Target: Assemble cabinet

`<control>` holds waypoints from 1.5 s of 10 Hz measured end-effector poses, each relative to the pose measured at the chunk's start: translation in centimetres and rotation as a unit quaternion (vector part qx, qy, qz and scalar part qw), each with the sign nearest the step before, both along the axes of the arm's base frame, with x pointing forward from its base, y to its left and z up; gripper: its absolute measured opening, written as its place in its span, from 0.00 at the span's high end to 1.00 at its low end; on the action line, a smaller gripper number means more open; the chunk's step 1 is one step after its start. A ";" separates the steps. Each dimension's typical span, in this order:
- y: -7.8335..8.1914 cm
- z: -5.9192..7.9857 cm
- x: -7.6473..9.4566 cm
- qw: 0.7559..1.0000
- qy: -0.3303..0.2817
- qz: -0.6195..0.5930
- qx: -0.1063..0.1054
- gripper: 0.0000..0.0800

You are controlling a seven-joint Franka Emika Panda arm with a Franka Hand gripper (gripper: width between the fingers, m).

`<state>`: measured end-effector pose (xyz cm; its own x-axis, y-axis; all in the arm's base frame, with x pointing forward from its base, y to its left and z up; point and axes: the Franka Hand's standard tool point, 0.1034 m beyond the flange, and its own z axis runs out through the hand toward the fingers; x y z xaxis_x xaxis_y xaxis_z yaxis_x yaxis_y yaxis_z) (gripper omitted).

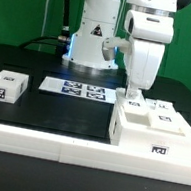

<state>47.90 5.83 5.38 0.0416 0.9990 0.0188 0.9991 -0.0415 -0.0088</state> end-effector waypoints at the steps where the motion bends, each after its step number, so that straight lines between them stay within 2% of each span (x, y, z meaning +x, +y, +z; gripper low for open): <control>1: 0.0 0.0 1.3 1.000 -0.008 -0.002 0.003 0.91; 3: -0.1 0.1 3.9 1.000 -0.015 -0.007 0.005 0.91; 5: -0.2 0.3 5.8 1.000 -0.019 -0.004 0.006 0.91; 10: -0.2 0.2 5.7 1.000 -0.019 -0.005 0.006 0.91; 12: -0.2 0.2 6.9 1.000 -0.022 -0.001 0.007 0.91; 14: -0.2 0.3 9.3 1.000 -0.024 0.005 0.007 0.91; 15: -0.2 0.2 9.7 1.000 -0.019 0.005 0.006 0.91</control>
Offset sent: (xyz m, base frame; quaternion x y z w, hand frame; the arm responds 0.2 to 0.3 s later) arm 0.0462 0.0072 -0.0074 0.0122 0.0169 -0.0179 0.9996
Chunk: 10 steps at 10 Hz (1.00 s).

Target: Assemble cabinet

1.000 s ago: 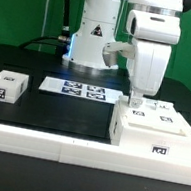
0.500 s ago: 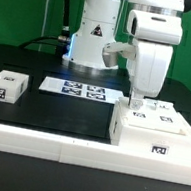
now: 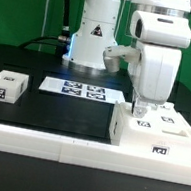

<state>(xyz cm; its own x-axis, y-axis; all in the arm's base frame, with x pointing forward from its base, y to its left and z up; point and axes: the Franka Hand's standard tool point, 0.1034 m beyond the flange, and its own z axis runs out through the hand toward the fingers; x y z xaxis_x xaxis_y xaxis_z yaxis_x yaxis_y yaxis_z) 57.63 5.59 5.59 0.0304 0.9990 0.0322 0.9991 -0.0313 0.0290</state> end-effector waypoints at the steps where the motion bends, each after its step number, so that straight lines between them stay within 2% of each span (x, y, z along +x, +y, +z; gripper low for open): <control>1: 0.0 -0.1 0.0 1.000 0.010 0.002 -0.002 0.91; 2: 0.0 -0.1 0.0 1.000 0.014 0.004 -0.003 0.91; 3: 0.0 -0.1 0.0 1.000 0.013 0.003 -0.003 0.81; 4: -0.1 -0.1 0.0 1.000 0.013 0.003 -0.003 0.64; 5: -0.1 -0.1 0.0 1.000 0.013 0.003 -0.003 0.64; 6: -0.1 -0.1 0.0 1.000 0.013 0.003 -0.003 0.41; 7: -0.1 -0.1 0.0 1.000 0.014 0.003 -0.003 0.24; 8: -0.1 0.0 0.0 1.000 0.013 0.003 -0.004 0.24; 9: -0.2 0.2 -0.2 1.000 0.013 0.003 -0.005 0.06; 10: -0.2 0.5 -0.3 1.000 0.012 0.003 -0.005 0.02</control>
Offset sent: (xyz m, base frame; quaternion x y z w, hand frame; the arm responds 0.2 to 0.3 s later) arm 0.0000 0.0000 0.0000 0.0000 0.0000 0.0000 1.0000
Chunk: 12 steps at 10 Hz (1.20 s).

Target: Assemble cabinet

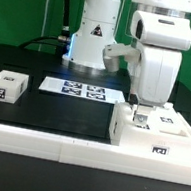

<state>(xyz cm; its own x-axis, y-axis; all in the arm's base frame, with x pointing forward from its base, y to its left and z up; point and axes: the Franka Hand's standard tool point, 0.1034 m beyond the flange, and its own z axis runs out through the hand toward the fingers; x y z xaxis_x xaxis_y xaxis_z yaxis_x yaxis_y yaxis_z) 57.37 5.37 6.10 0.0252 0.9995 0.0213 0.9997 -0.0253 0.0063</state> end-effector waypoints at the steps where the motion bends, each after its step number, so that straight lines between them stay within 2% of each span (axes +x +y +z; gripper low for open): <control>1: 0.0 0.5 -0.1 1.000 -0.002 -0.003 -0.001 0.02; 3: -0.3 2.3 -1.4 0.999 -0.013 -0.031 -0.005 0.00; 4: -0.7 2.8 -2.9 0.998 -0.012 -0.056 -0.007 0.00; 6: -1.5 2.9 -5.4 0.996 -0.010 -0.083 -0.010 0.00; 8: -1.3 2.4 -7.9 0.994 -0.002 -0.109 -0.012 0.00; 12: -1.5 2.4 -7.5 0.994 -0.003 -0.108 -0.012 0.00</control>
Offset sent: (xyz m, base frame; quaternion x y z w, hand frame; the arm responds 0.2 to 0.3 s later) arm -0.0512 -0.0113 0.0304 -0.0087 -0.0074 0.1351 0.9908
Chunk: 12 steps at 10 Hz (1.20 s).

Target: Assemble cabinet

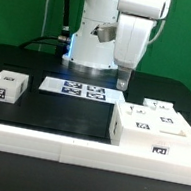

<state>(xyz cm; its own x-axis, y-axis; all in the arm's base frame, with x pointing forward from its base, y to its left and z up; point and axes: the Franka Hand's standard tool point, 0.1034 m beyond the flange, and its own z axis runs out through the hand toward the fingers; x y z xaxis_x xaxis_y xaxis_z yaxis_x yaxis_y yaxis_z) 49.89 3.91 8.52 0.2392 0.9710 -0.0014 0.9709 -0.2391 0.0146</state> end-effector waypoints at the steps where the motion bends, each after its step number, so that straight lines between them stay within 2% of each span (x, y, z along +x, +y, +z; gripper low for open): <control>1: -0.1 0.0 0.0 1.000 -0.003 -0.007 0.002 0.00; 2: -0.7 -0.3 -0.5 0.998 -0.020 -0.057 0.016 0.00; 3: -0.9 -0.8 -1.5 0.994 -0.024 -0.107 0.021 0.00; 6: 0.5 -2.2 -3.0 0.976 -0.028 -0.212 0.033 0.00; 10: 0.4 -2.3 -3.1 0.976 -0.027 -0.213 0.034 0.00; 11: 0.6 -2.2 -2.9 0.970 -0.040 -0.235 0.041 0.00; 12: 1.4 -2.2 -3.2 0.955 -0.072 -0.281 0.063 0.00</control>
Offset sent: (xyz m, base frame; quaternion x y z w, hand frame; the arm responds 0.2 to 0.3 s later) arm -0.0247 -0.0018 -0.0104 -0.0601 0.0299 0.2169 0.9739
